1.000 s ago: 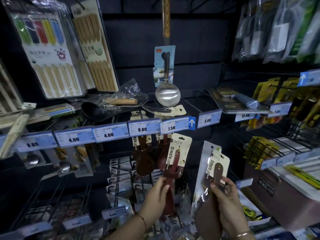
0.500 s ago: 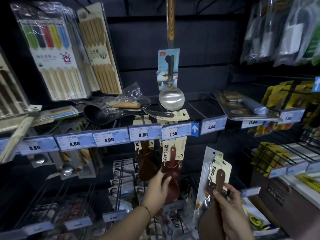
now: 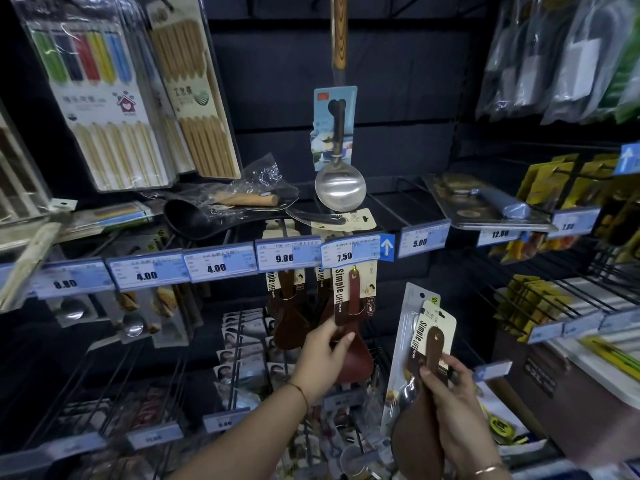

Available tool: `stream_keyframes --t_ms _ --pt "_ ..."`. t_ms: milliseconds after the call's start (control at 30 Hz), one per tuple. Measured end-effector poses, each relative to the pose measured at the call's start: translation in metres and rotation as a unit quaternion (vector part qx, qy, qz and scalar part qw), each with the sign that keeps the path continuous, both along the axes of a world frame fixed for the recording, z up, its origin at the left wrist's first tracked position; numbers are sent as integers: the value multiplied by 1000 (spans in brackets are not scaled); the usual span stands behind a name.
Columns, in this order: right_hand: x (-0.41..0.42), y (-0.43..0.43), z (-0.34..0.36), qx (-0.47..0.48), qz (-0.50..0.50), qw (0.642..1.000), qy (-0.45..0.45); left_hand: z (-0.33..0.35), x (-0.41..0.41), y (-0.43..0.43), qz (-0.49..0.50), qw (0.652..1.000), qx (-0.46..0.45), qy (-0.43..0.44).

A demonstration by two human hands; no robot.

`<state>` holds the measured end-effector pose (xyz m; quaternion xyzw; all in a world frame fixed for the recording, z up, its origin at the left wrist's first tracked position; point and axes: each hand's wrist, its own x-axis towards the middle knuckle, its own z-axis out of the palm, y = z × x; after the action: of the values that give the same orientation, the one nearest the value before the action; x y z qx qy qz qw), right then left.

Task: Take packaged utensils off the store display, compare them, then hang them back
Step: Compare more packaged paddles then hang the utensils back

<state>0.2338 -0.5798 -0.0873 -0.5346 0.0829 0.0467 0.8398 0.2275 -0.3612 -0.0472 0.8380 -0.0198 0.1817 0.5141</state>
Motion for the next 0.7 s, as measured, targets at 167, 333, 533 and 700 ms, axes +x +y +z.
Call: stream_keyframes --t_ms 167,333,533,700 --pt "-3 1 2 11 9 1000 5 -7 -1 3 -7 1000 -5 22" --pt "-6 8 8 18 32 999 -1 -4 -4 3 -3 1000 -11 5" --pt "-10 19 18 20 46 998 -32 0 -5 9 2 1000 -18 -5" --pt "-13 22 21 26 45 998 -35 -1 -3 4 -11 1000 -12 2"
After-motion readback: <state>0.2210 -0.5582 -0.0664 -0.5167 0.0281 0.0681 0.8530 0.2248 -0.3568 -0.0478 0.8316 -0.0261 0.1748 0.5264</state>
